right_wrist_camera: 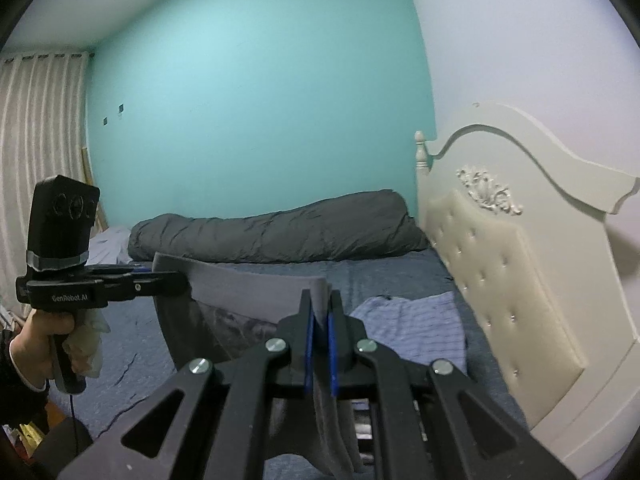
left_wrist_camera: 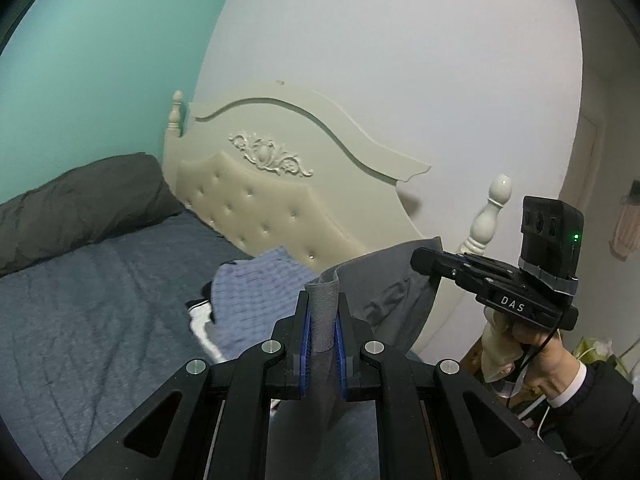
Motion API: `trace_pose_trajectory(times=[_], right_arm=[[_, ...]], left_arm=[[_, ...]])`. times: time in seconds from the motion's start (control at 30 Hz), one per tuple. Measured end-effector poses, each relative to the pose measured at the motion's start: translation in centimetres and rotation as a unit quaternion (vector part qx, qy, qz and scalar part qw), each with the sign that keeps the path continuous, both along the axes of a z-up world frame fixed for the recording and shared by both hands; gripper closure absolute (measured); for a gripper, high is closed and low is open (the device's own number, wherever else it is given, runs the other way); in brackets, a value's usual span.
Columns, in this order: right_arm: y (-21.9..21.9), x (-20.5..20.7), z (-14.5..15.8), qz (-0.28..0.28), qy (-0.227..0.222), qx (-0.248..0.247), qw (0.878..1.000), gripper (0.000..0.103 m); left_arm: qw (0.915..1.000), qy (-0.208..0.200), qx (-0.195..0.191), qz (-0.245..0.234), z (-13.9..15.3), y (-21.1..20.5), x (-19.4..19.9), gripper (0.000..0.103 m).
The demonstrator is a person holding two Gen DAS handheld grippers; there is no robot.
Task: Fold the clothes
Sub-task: 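Carry the held grey garment with both tools toward the clothes stack by the headboard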
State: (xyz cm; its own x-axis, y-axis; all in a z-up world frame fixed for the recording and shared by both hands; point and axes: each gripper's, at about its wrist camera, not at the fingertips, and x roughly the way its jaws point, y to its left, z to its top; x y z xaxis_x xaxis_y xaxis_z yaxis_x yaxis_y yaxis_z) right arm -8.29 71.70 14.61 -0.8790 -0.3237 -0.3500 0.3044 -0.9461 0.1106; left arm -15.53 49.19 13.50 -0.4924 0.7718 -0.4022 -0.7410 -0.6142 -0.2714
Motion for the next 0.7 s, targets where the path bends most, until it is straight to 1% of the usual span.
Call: trace_pose_trajectory(times=[0.2,0.3,0.4,0.7], right_arm=[[3.1,-0.8,0.2,-0.012,0.003,0.005,1.0,0.098],[4.4,-1.5,0.2,-0.016,0.005,-0.001,1.0,0.098],[5.6,-2.6,0.1,-0.02,0.002,-0.003,1.0,0.098],[7.4,-5.3,-0.1,-0.022,0.0,-0.002,1.0,0.098]], left_arm=[[0.9999,0.008,-0.006,-0.011,0.5,3.7,-1.5,0.092],[0.9998,0.01,-0.009,-0.012,0.6,5.1,-2.4,0.092],[0.9998,0.007,-0.013,-0.011,0.6,6.2,-3.4,0.092],[0.9997,0.007,-0.024,-0.006,0.5,8.7,-6.0,0.092]])
